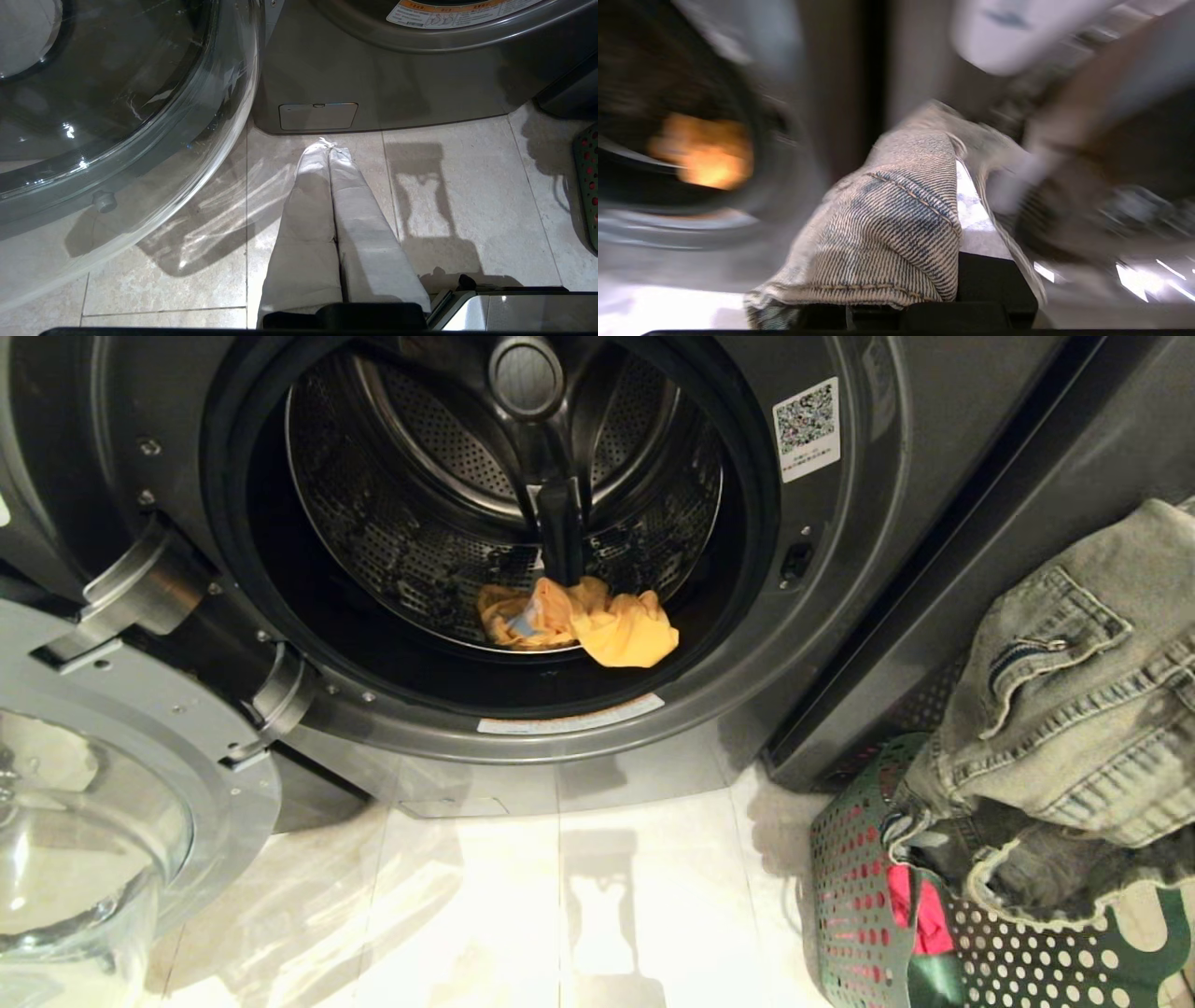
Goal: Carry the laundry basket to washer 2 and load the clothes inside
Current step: Place the clothes into the washing machine
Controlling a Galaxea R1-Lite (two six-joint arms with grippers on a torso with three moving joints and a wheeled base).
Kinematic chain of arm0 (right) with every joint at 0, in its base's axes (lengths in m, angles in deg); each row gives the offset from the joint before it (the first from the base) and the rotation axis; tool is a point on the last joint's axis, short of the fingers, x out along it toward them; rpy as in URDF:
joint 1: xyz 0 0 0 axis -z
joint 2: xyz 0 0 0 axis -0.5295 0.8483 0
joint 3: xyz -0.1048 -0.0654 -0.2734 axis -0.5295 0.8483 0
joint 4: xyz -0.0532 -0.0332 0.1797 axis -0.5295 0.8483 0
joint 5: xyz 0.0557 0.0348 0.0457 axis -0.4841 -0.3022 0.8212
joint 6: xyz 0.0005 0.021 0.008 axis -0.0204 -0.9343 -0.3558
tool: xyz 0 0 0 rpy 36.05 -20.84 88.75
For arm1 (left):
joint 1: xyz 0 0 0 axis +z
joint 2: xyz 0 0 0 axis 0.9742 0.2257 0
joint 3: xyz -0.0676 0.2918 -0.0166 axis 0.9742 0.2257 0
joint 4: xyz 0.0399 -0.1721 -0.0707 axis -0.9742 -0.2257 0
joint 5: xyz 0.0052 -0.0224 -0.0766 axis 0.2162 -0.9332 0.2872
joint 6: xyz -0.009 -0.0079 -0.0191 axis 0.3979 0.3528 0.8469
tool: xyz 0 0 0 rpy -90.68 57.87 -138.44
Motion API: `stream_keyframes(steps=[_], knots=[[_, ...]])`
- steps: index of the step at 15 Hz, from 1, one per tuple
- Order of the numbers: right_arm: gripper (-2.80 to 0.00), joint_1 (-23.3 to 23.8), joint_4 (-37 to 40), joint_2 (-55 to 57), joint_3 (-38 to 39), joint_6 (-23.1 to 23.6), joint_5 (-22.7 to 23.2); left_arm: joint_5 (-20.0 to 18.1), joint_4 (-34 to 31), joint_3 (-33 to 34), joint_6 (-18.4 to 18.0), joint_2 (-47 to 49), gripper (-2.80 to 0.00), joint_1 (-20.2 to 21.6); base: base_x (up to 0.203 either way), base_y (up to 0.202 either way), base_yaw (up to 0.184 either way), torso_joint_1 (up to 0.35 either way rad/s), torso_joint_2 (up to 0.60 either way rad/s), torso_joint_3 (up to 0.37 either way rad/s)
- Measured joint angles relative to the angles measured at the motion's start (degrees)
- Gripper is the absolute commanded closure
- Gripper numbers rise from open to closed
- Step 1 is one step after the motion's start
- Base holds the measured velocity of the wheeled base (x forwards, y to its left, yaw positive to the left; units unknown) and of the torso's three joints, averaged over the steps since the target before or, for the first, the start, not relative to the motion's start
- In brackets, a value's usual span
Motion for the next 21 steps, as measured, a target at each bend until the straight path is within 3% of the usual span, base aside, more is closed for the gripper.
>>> stream_keyframes(steps=[5,10,13,16,21], knots=[[0.0,-21.34,-4.8,9.54,-5.13,0.26,0.15,0.02,0.0,0.0,0.0,0.0,0.0,0.0,0.0,0.0,0.0,0.0,0.0,0.0],[0.0,-37.15,-16.34,20.87,-4.75,0.13,-4.51,0.02,-0.02,0.0,0.0,0.0,0.0,0.01,0.0,0.0,0.0,0.0,0.0,0.0],[0.0,-40.85,-21.78,27.39,-4.81,0.0,-5.41,0.05,0.0,0.0,0.0,0.0,0.0,0.01,0.0,0.0,0.0,0.0,0.0,0.0],[0.0,-41.35,-29.32,35.94,-7.5,-0.05,-7.38,0.02,-0.02,0.0,0.0,0.0,0.0,0.0,0.0,0.0,0.0,0.0,0.0,0.0],[0.0,-40.01,-38.41,50.82,-24.79,1.24,-8.4,0.02,-0.02,0.0,0.0,0.0,0.0,0.0,0.0,0.0,0.0,0.0,0.0,0.0]])
